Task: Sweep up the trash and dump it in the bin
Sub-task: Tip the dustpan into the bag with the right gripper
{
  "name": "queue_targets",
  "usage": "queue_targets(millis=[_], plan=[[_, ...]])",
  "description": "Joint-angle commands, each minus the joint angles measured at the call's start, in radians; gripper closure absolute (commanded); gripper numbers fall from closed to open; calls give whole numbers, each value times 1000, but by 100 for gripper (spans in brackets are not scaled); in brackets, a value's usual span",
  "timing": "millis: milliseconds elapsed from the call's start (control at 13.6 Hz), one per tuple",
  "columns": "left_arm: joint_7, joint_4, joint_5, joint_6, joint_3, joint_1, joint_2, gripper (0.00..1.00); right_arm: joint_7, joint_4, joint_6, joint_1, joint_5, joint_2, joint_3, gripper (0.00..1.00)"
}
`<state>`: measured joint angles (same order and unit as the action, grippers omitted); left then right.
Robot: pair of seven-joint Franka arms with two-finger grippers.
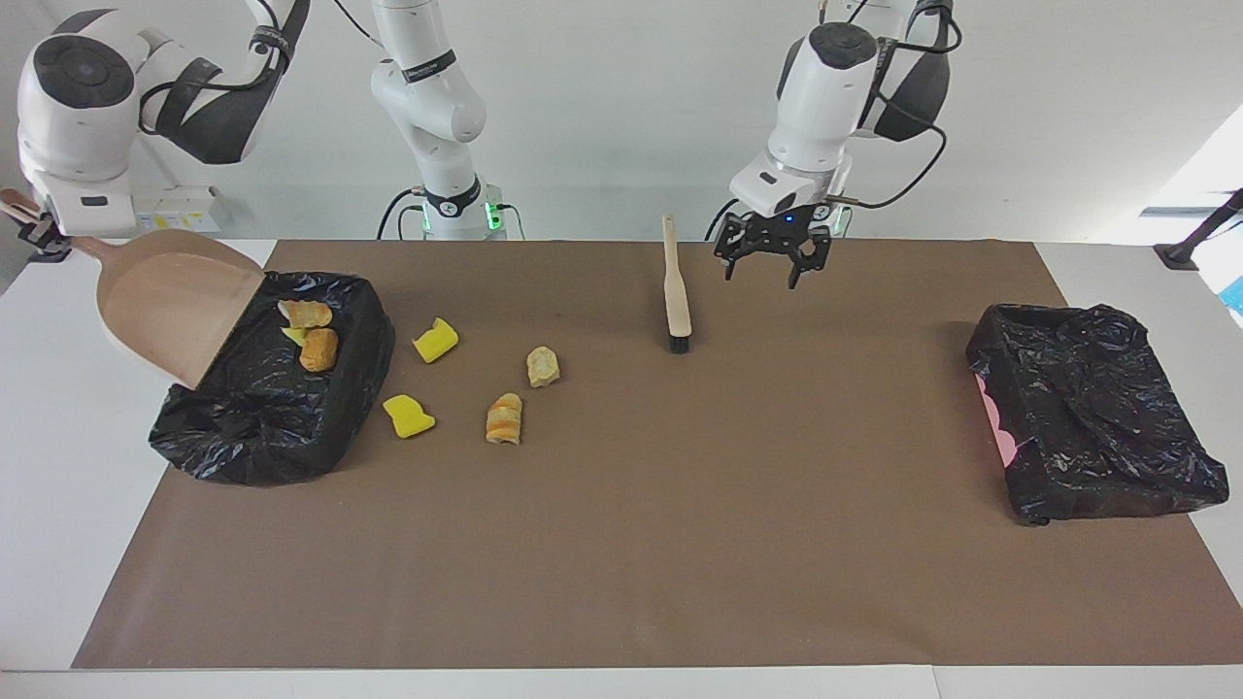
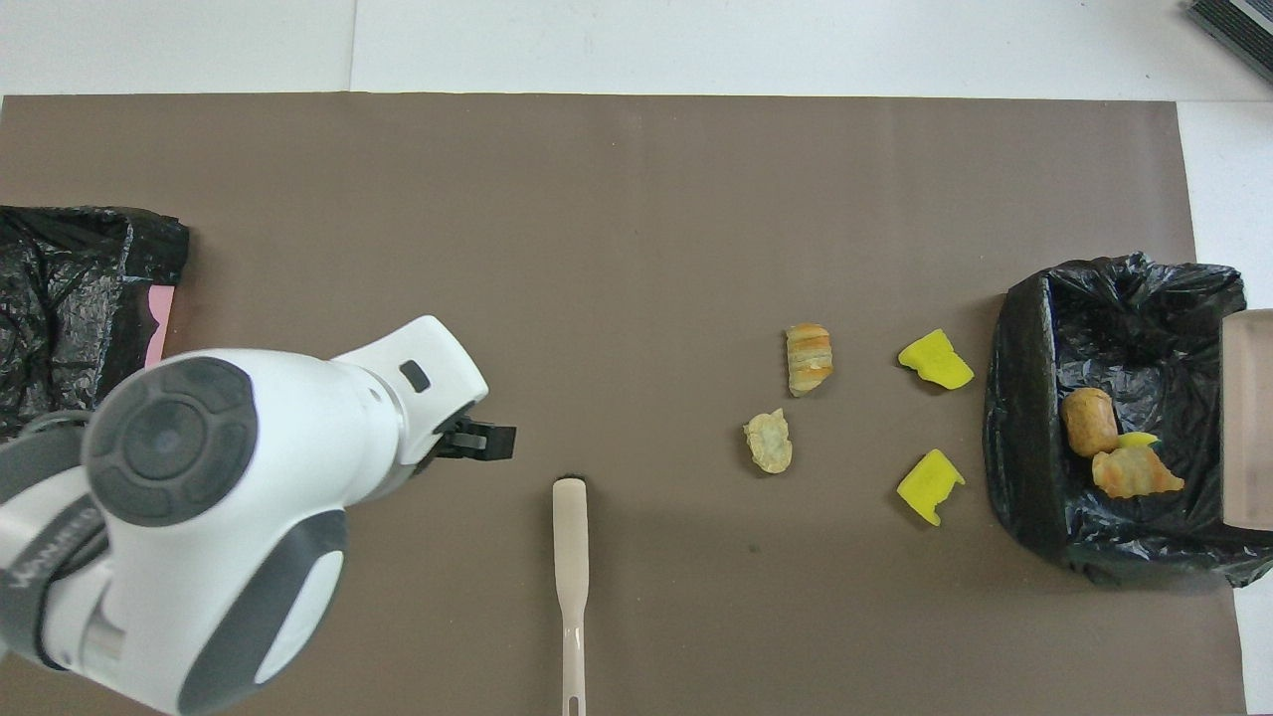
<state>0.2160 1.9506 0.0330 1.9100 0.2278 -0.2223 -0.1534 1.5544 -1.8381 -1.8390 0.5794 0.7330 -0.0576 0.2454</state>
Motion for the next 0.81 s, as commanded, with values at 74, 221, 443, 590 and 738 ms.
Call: queue_targets(millis=[74, 221, 443, 590, 738], plan=[[-169, -240, -61, -182, -119, 1, 44, 0, 4, -1, 6, -78, -156, -21, 9, 100], [-243, -329, -56, -265, -146, 41, 54, 0, 0, -10, 7, -120, -260, -22, 9, 100], [-254, -453, -54, -365, -139, 89, 113, 0, -72, -19, 26, -203, -363, -15, 9, 100], [-256, -515, -56, -404, -124, 116, 150, 0, -182, -20, 50, -272, -400, -8, 9, 100], [-259, -516, -56, -405, -123, 124, 152, 0, -313, -20, 50, -341, -438, -4, 9, 100]])
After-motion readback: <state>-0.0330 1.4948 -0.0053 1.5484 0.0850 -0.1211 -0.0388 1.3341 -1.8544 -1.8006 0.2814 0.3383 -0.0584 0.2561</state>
